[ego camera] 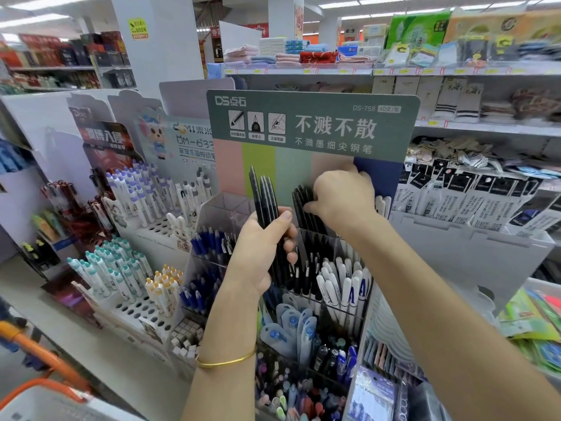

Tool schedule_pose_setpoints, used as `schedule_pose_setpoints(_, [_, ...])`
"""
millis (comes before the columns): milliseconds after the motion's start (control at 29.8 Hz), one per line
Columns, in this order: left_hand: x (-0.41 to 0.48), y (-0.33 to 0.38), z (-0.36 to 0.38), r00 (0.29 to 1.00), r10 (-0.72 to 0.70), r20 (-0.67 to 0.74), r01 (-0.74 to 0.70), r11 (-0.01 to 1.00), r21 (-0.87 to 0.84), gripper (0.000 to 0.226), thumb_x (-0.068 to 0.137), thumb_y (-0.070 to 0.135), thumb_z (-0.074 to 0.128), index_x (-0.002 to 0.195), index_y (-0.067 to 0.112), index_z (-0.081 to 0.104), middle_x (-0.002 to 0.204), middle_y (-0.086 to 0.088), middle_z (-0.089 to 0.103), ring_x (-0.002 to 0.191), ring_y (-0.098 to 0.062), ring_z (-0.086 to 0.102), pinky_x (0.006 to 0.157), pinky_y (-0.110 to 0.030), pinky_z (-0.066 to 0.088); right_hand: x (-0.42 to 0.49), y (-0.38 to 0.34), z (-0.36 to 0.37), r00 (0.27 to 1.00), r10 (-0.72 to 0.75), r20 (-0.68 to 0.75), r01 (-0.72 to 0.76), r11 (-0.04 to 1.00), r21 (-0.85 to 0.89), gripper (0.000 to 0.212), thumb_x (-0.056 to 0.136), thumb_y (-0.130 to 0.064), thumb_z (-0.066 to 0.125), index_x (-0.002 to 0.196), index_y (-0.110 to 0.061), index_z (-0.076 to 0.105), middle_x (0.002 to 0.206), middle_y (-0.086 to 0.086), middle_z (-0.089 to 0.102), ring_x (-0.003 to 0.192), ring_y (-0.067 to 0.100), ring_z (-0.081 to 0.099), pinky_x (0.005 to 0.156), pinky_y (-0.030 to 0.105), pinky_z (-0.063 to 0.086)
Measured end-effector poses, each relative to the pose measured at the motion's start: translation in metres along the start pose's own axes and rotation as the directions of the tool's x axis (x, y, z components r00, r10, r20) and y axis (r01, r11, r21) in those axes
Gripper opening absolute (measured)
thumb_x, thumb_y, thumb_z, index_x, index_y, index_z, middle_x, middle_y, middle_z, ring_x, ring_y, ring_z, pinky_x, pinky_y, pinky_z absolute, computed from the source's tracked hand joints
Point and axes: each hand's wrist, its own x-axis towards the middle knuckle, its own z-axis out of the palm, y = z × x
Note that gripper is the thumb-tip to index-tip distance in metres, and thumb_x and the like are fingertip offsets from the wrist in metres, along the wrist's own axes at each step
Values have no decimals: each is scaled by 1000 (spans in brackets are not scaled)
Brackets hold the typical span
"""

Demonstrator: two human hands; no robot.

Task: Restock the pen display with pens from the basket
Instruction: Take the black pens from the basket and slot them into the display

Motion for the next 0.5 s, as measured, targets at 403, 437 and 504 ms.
schedule_pose_setpoints(403, [-7,4,11,981,75,178,-79,997,15,17,96,13,52,109,2,55,66,-9,63,48,-15,51,43,-25,44,-5,3,-22,992,-125,10,79,687,723,31,90,-27,62,81,1,72,76,11,71,65,20,61,63,29,47])
schedule_pose_setpoints(437, [-8,5,12,982,65,177,-66,998,3,17,97,14,52,108,2,56,68,-10,66,50,-16,57,45,-26,48,-5,3,-22,995,-100,7,61,659,750,28,89,-26,63,82,-1,72,78,10,72,63,15,60,61,25,47])
schedule_pose_setpoints(504, [-9,9,14,985,48,165,-43,998,-35,15,99,16,49,104,3,56,72,-12,70,55,-20,67,50,-29,56,-4,2,-20,999,-35,-20,37,615,788,28,89,-25,63,80,0,71,76,13,70,56,9,50,57,24,42])
